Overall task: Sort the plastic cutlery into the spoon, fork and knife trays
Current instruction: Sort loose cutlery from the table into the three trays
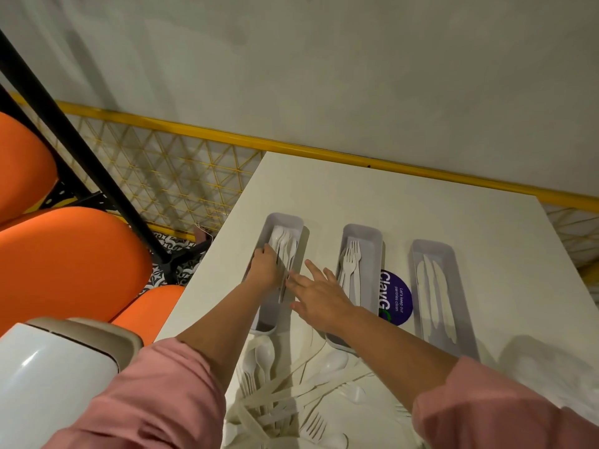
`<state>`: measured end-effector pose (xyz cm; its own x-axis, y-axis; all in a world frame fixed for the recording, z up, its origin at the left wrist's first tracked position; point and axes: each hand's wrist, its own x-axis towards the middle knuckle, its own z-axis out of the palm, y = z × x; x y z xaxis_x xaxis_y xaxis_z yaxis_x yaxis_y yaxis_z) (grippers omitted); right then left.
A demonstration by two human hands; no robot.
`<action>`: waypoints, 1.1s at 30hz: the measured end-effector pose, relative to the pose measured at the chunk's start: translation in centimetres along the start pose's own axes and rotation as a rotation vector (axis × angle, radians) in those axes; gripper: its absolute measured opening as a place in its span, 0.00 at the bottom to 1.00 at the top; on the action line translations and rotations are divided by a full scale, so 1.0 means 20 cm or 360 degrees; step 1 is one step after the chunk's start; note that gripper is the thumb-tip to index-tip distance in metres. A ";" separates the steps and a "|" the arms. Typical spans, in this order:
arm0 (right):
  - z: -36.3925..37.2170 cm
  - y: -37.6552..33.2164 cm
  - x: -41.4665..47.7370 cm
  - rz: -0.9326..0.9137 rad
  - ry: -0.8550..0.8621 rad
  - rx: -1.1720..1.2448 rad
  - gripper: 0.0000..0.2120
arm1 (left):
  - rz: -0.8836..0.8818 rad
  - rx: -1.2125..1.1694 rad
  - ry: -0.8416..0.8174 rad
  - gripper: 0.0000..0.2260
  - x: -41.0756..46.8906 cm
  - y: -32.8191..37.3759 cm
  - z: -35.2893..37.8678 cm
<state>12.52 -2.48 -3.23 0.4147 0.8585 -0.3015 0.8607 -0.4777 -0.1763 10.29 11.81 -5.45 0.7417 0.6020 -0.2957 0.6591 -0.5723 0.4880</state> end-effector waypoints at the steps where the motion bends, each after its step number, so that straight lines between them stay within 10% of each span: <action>1: 0.00 0.00 0.00 -0.0001 -0.0004 -0.0002 0.25 | 0.0008 0.0044 -0.0025 0.24 0.00 0.00 0.00; 18: -0.06 -0.13 -0.10 0.0002 0.0166 0.0324 0.13 | 0.0499 -0.0400 0.0569 0.02 -0.46 -0.15 -0.14; 33: 0.13 -0.10 -0.36 -0.0035 -0.0296 0.0430 0.11 | 0.0448 -0.0044 -0.0124 0.06 -0.78 -0.33 0.07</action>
<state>7.02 -8.15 -3.05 0.3141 0.8325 -0.4564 0.7490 -0.5127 -0.4196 -5.53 5.47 -5.24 0.9028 0.3767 -0.2074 0.4234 -0.6944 0.5818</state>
